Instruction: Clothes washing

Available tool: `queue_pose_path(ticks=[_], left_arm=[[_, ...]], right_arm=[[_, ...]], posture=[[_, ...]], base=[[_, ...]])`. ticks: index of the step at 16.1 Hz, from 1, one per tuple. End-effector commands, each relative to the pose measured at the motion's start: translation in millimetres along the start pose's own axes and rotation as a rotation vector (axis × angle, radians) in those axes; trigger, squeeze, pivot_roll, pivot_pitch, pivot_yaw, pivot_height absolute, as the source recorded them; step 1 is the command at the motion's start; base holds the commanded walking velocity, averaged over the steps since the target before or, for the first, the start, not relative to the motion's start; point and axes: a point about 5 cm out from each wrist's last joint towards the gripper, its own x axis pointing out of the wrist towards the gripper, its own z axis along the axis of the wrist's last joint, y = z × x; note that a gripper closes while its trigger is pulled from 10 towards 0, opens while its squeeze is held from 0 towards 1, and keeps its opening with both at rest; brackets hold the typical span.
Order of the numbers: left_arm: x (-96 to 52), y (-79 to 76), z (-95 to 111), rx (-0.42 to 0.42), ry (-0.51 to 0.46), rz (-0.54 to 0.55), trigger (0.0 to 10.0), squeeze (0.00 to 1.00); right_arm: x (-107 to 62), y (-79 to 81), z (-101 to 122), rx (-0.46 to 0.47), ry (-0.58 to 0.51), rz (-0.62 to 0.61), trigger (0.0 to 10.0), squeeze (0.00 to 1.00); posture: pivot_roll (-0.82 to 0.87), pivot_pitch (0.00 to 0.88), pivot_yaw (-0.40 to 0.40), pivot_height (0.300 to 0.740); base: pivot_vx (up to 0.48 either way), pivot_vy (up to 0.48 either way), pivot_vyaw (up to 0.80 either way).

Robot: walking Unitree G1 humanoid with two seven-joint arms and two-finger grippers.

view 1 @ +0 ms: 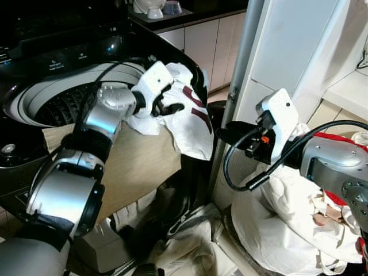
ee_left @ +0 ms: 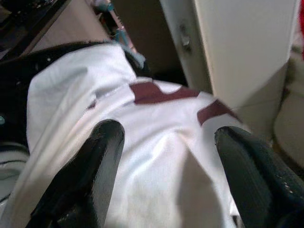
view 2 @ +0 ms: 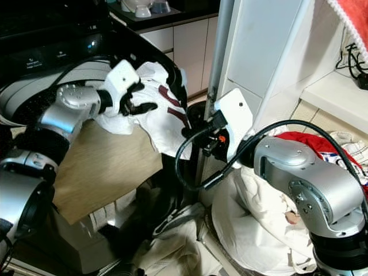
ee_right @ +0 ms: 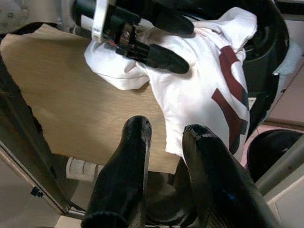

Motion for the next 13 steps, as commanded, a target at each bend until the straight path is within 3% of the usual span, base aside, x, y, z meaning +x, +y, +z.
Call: queue_pose_path(ticks=[1,2,3,4,5,13], left_arm=[[-0.1,0.6,-1,0.023,0.013,0.013,10.0,0.0],[0.2,0.6,-2,0.021,0.014,0.02,10.0,0.0],[0.3,1.0,-1,0.035,0.004,0.032,8.5,0.0],[0.1,2.4,0,0.043,-0.001,0.051,3.9,0.0],[-0.2,4.5,0,0.044,0.001,0.074,0.0,0.0],[1.8,0.9,-11,0.047,0.047,0.077,0.0,0.0]], right_arm=[[-0.3,3.6,1,-0.024,-0.006,0.015,10.0,0.0],[-0.3,3.7,1,-0.025,-0.006,0.015,10.0,0.0],[-0.6,3.6,1,-0.027,-0.007,0.015,10.0,0.0],[-0.9,3.4,2,-0.029,-0.008,0.013,10.0,0.0],[-1.1,3.1,2,-0.03,-0.007,0.01,10.0,0.0],[-1.3,2.7,2,-0.037,-0.005,0.01,10.0,0.0]], posture=[[-0.08,0.0,0.035,0.74],[-0.08,0.0,0.035,0.74],[-0.08,0.0,0.037,0.74],[-0.09,0.0,0.038,0.74],[-0.09,0.0,0.038,0.74],[-0.09,0.0,0.042,0.74]], base=[[0.0,0.0,0.0],[0.0,0.0,0.0],[0.0,0.0,0.0],[0.0,0.0,0.0],[0.0,0.0,0.0],[0.0,0.0,0.0]])
